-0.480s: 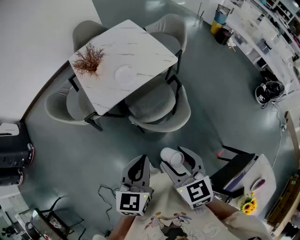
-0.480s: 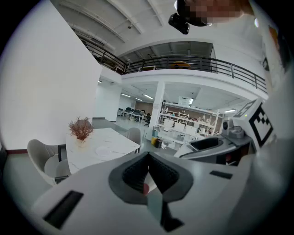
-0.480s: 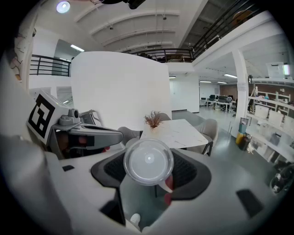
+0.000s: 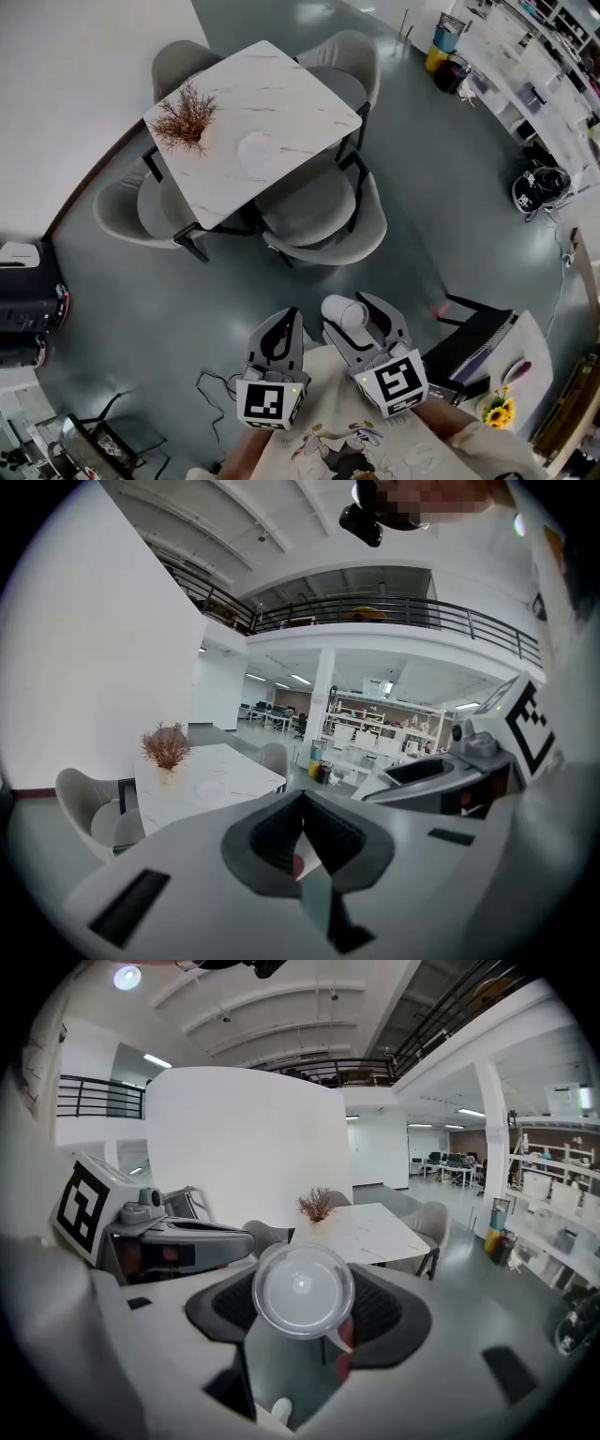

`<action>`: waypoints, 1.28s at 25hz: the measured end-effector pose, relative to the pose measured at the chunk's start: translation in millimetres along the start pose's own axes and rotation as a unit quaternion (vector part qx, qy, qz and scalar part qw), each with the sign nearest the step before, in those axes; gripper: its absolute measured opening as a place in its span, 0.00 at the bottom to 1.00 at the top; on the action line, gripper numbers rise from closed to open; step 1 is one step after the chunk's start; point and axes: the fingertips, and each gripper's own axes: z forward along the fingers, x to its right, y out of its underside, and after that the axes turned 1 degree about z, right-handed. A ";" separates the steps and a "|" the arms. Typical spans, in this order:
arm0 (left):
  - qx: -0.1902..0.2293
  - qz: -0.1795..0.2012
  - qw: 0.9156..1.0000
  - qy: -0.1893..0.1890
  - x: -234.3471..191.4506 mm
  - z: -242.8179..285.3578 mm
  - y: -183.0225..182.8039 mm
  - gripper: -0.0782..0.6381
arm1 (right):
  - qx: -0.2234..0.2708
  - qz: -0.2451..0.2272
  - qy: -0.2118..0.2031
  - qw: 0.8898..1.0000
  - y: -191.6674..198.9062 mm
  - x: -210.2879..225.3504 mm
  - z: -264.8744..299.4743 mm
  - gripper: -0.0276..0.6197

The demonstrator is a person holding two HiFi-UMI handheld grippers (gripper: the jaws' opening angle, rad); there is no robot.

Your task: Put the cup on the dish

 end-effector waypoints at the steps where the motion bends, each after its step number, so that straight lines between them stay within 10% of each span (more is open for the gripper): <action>1: 0.000 0.000 1.000 -0.001 0.2 -1.5 0.7 0.12 | 0.000 0.000 -0.002 1.000 0.4 -2.3 -0.8 0.47; 32: 0.028 -0.092 0.995 -0.037 -76.6 -101.2 56.1 0.12 | -0.025 -0.017 -0.007 1.000 31.1 -108.9 18.9 0.47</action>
